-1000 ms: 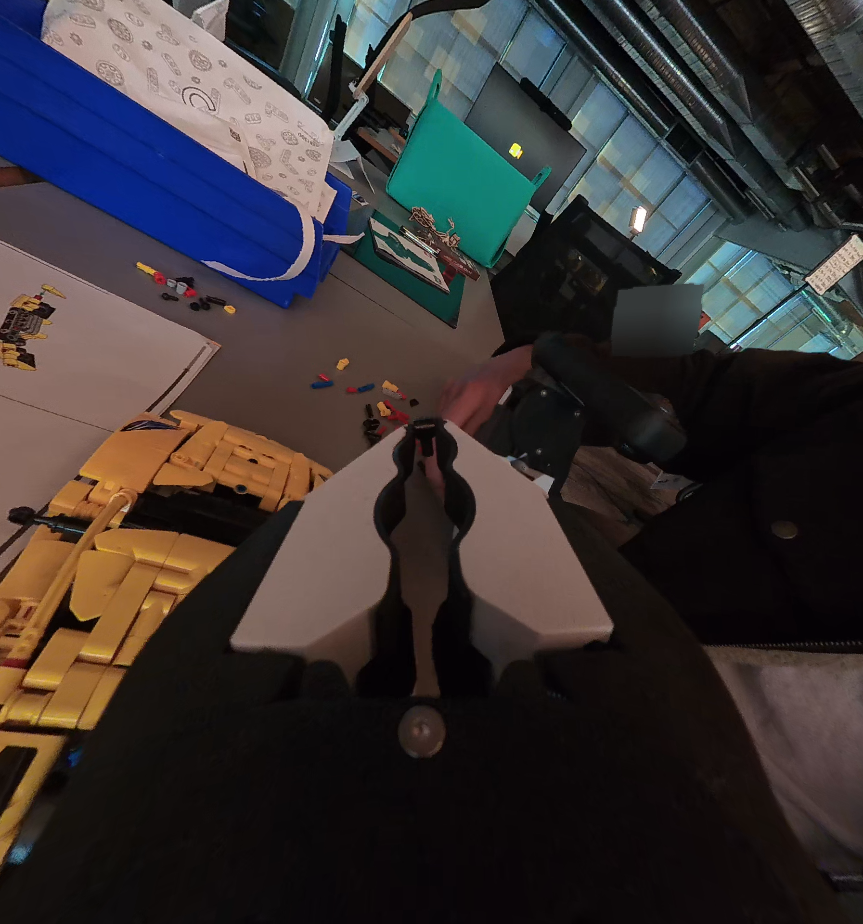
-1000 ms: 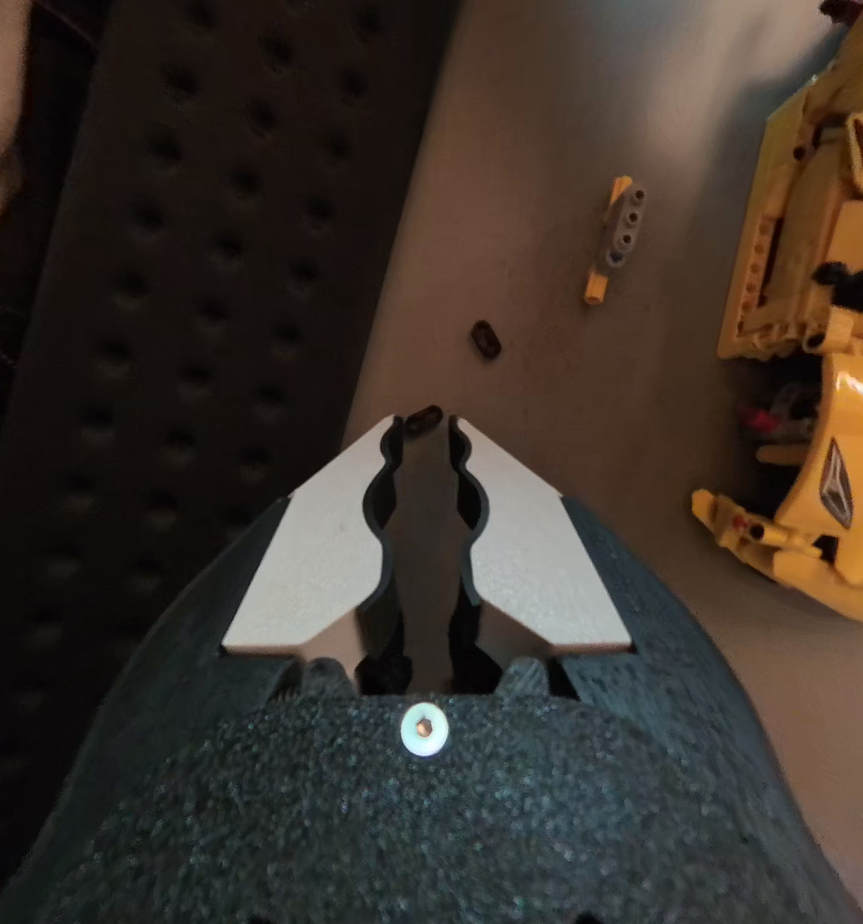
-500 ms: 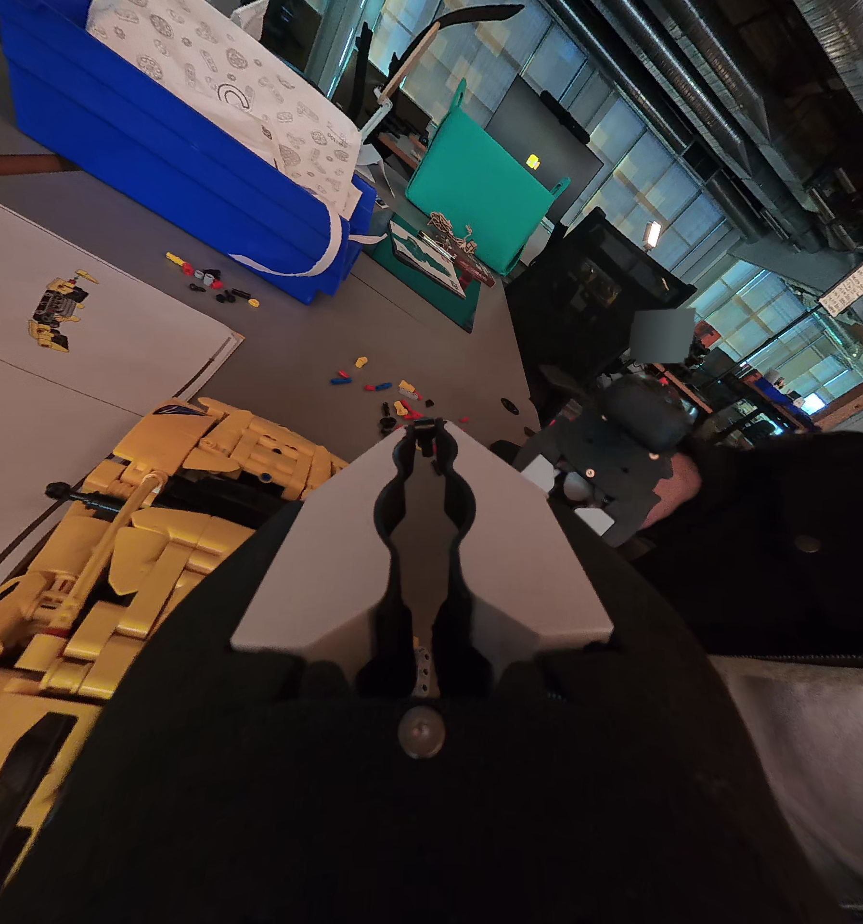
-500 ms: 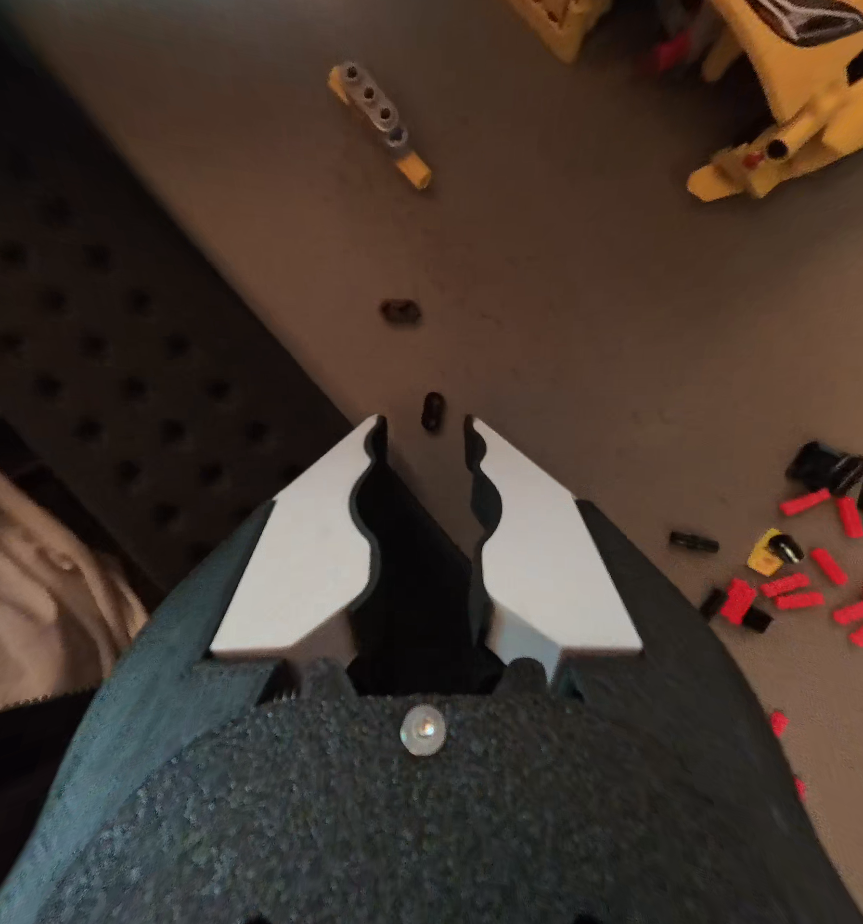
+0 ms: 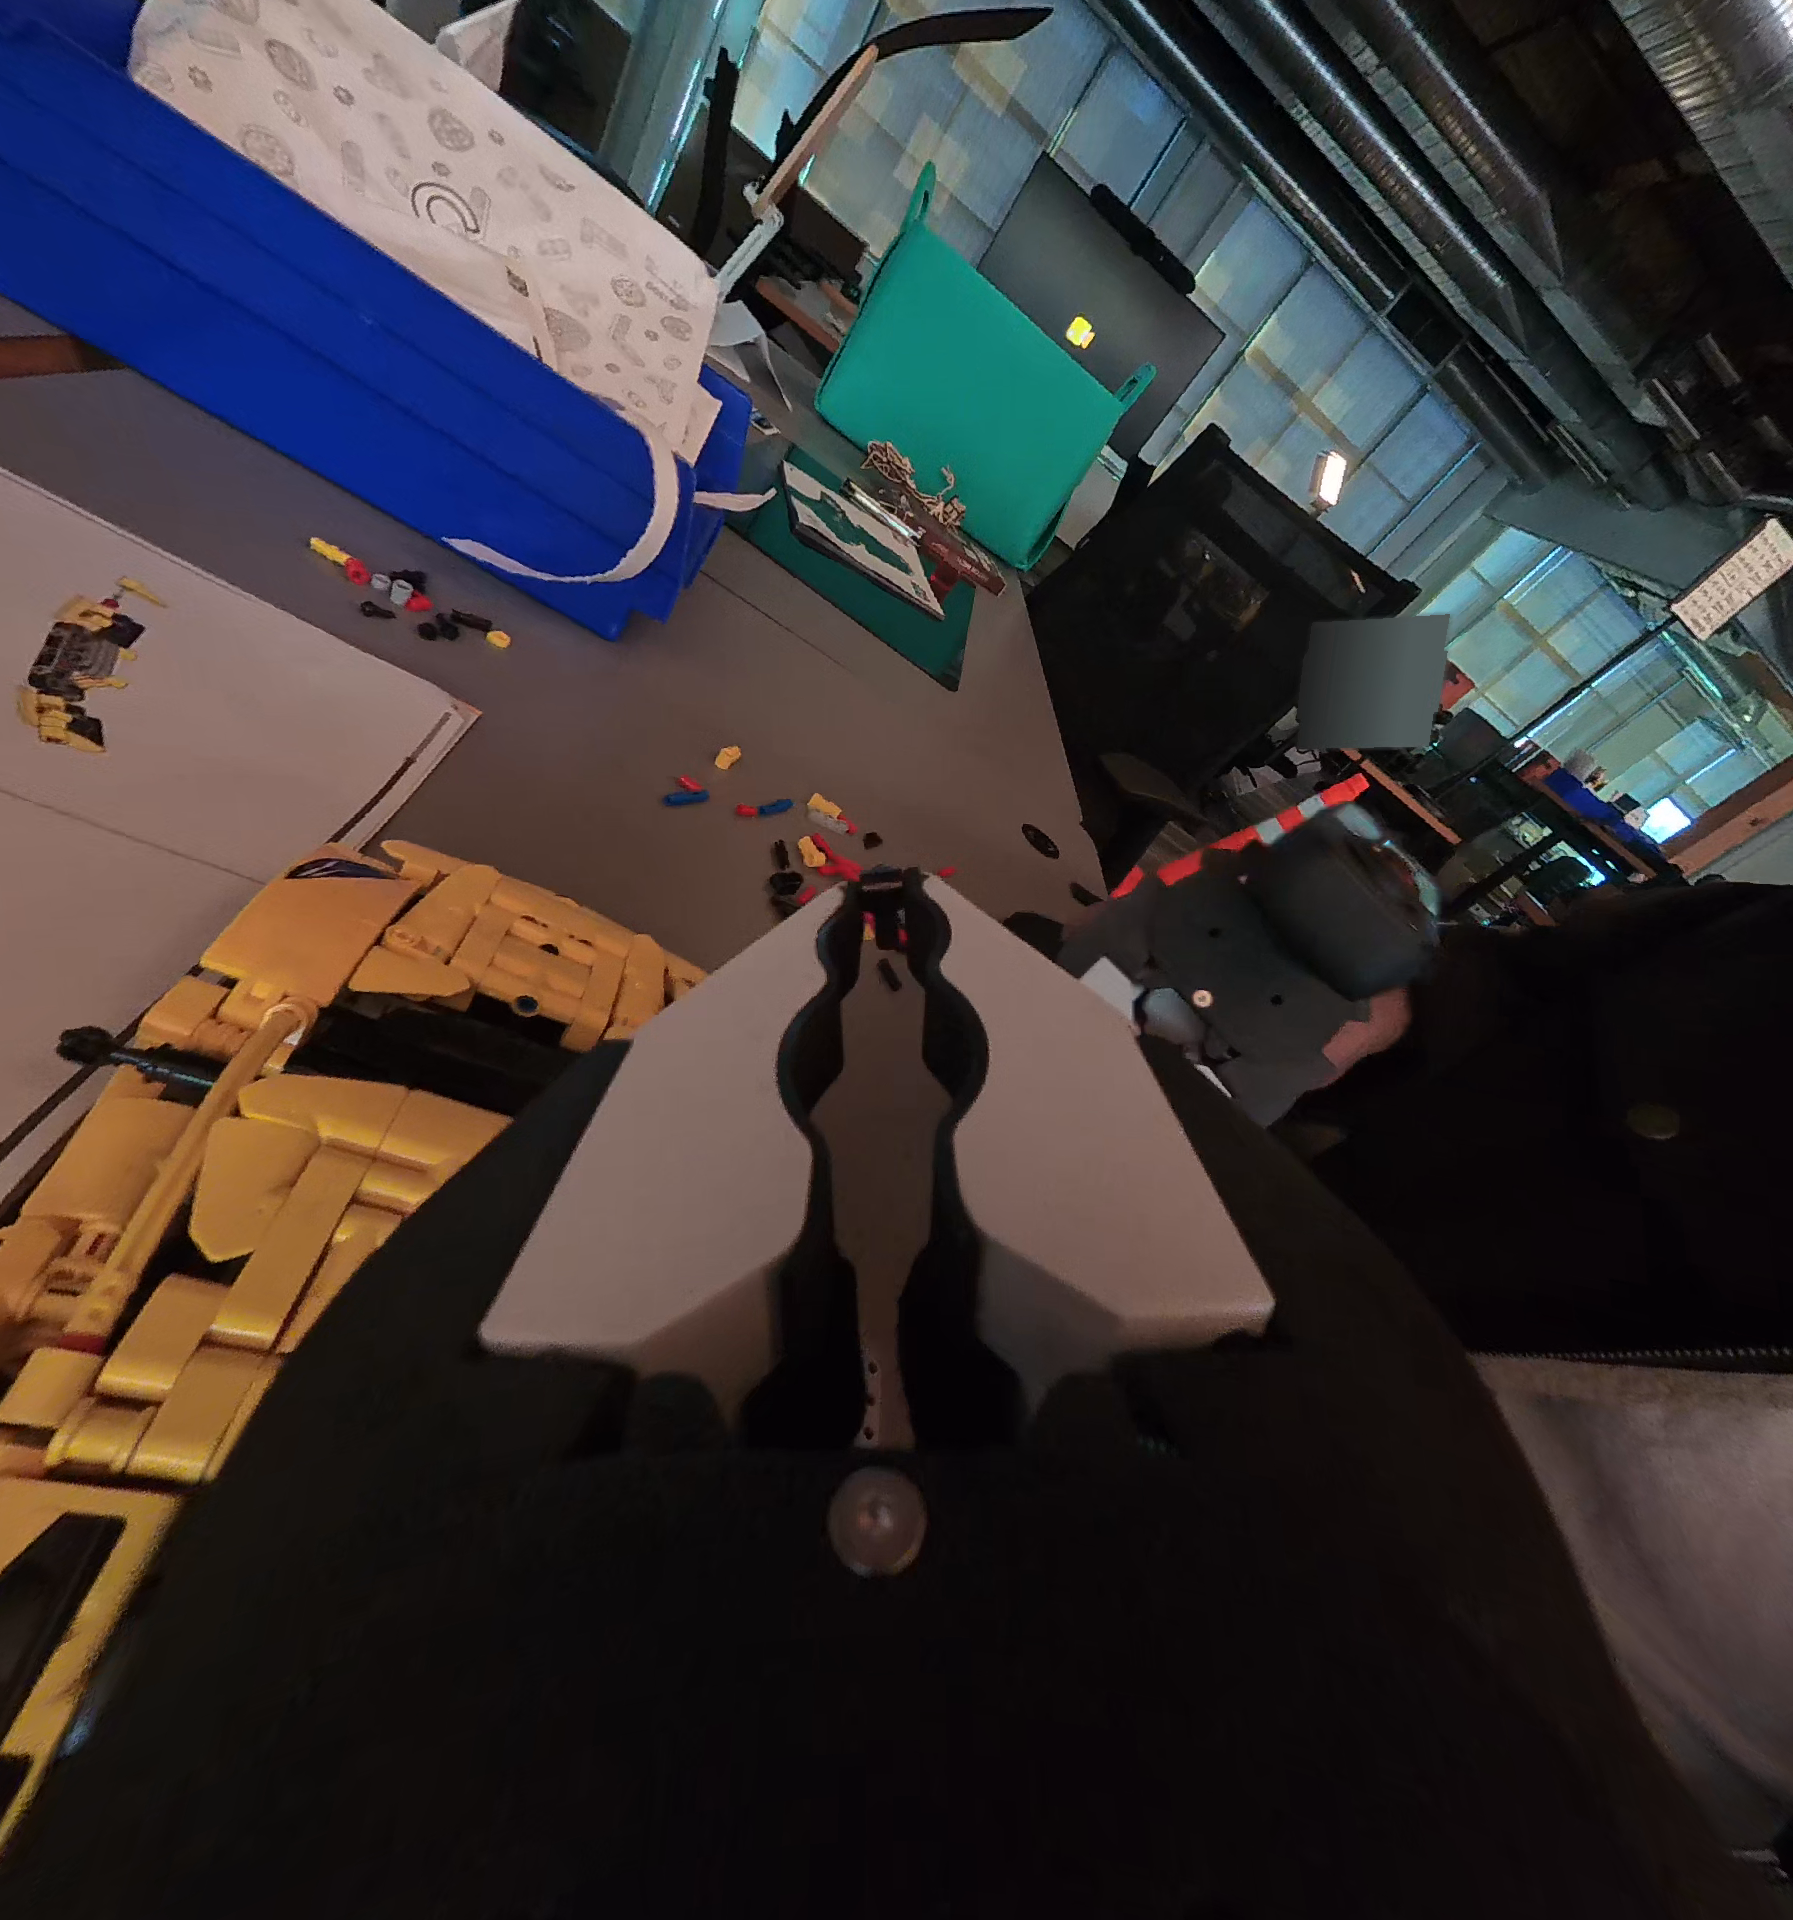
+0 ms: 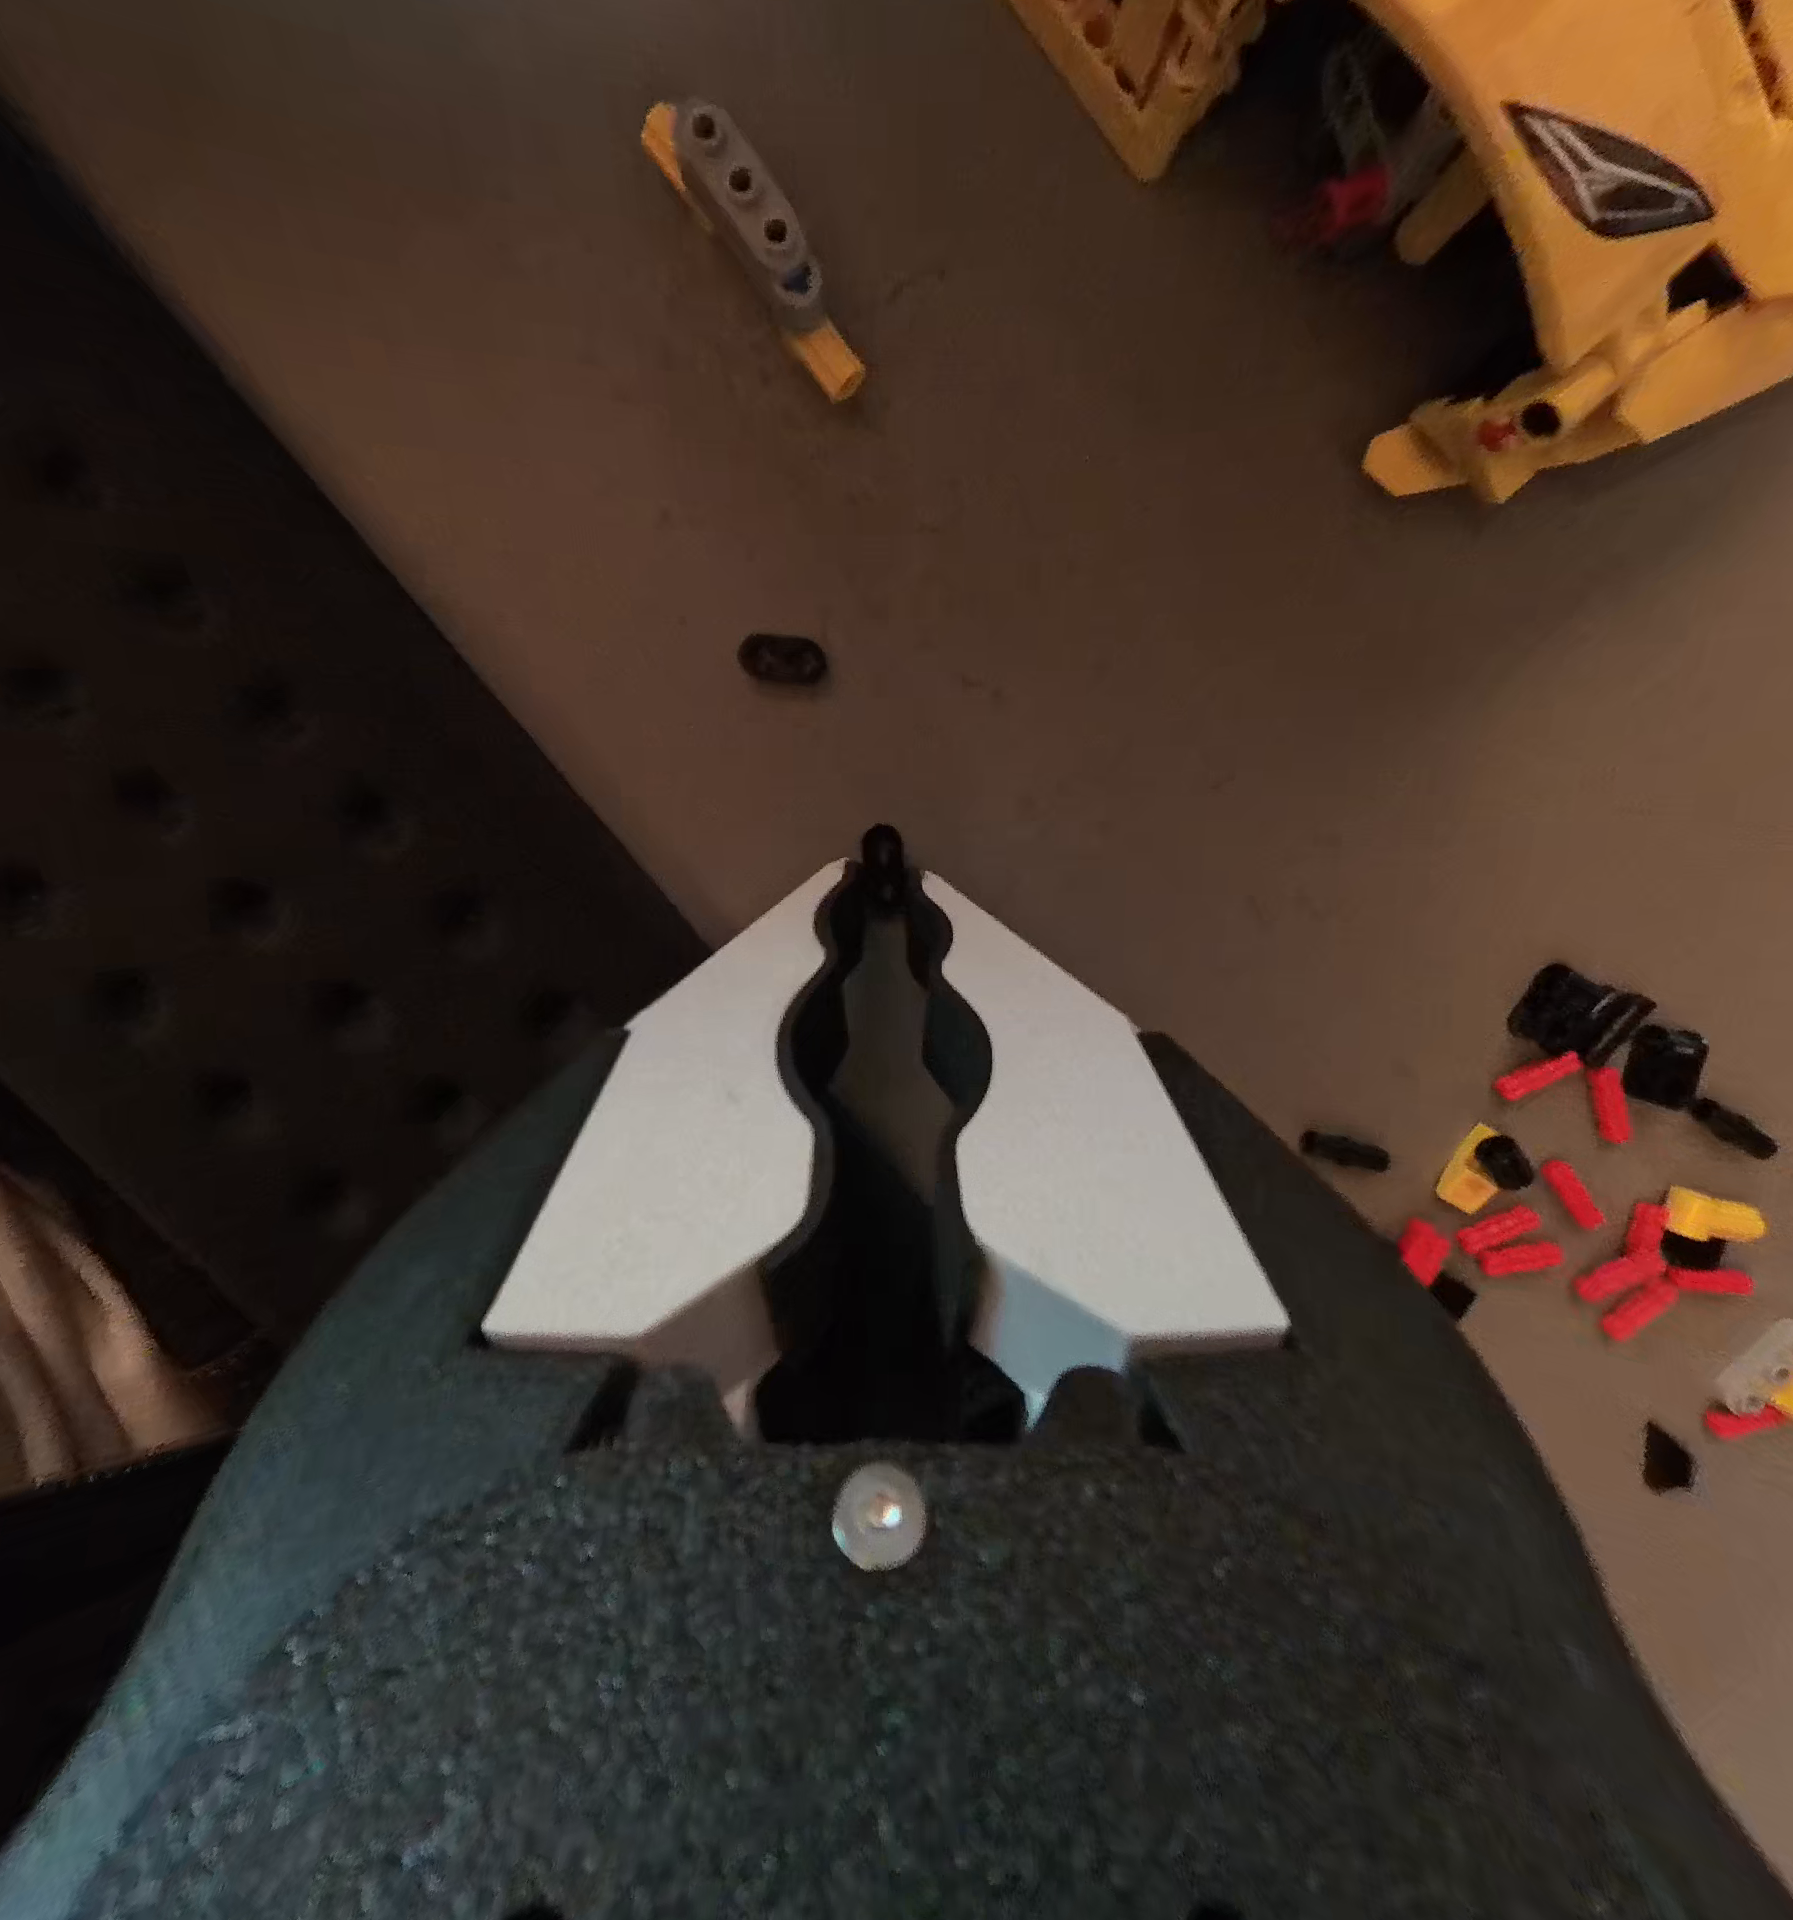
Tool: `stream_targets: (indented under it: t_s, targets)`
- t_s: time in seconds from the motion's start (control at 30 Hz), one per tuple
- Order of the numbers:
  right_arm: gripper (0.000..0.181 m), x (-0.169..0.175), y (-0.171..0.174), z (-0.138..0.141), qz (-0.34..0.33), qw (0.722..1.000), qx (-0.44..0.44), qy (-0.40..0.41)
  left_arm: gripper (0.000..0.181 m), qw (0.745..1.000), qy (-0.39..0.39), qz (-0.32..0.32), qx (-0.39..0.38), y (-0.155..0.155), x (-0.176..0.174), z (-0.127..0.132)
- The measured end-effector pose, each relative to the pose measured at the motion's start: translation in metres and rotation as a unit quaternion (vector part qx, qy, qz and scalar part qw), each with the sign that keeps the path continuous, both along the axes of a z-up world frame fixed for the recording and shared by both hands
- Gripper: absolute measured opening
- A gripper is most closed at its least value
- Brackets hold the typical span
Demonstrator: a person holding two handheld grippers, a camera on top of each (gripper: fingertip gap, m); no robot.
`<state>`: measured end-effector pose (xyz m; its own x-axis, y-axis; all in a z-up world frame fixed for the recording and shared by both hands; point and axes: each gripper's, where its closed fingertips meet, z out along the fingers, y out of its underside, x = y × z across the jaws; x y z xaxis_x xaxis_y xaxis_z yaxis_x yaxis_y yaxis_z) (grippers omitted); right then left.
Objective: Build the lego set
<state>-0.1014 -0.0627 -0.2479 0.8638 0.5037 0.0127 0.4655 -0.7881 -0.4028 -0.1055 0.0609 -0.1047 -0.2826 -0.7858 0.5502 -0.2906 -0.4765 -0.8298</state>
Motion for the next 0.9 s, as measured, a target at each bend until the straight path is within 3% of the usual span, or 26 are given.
stream_targets:
  t_s: [0.07,0.13,0.17,0.2,0.27,0.3,0.4,0.53,0.9]
  targets:
    - [0.006,0.001,0.013,0.014,-0.006,0.997,0.036,0.073,0.007,0.999,-0.036,-0.025,-0.007,-0.009,-0.003,0.012]
    - [0.006,0.007,0.042,0.061,-0.04,0.969,0.125,0.211,0.007,0.996,-0.069,-0.048,-0.008,-0.018,-0.007,0.024]
    - [0.006,0.003,0.054,0.096,-0.039,0.931,0.165,0.323,0.007,0.994,-0.086,-0.06,-0.006,-0.024,-0.009,0.029]
    - [0.006,0.005,0.063,0.134,-0.034,0.877,0.219,0.427,0.007,0.992,-0.1,-0.071,-0.002,-0.029,-0.011,0.033]
    - [0.005,0.019,0.073,0.184,-0.02,0.779,0.315,0.542,0.007,0.989,-0.122,-0.084,0.007,-0.037,-0.012,0.039]
    - [0.005,0.022,0.079,0.19,-0.019,0.752,0.329,0.571,0.007,0.987,-0.131,-0.088,0.008,-0.041,-0.013,0.042]
    - [0.005,0.009,0.086,0.186,-0.001,0.713,0.303,0.632,0.007,0.986,-0.142,-0.082,0.008,-0.043,-0.01,0.043]
    - [0.005,-0.005,0.087,0.182,0.009,0.698,0.284,0.658,0.007,0.988,-0.14,-0.072,0.007,-0.04,-0.007,0.04]
    - [0.006,-0.002,0.091,0.176,-0.006,0.701,0.286,0.653,0.006,0.99,-0.129,-0.05,0.014,-0.036,-0.001,0.036]
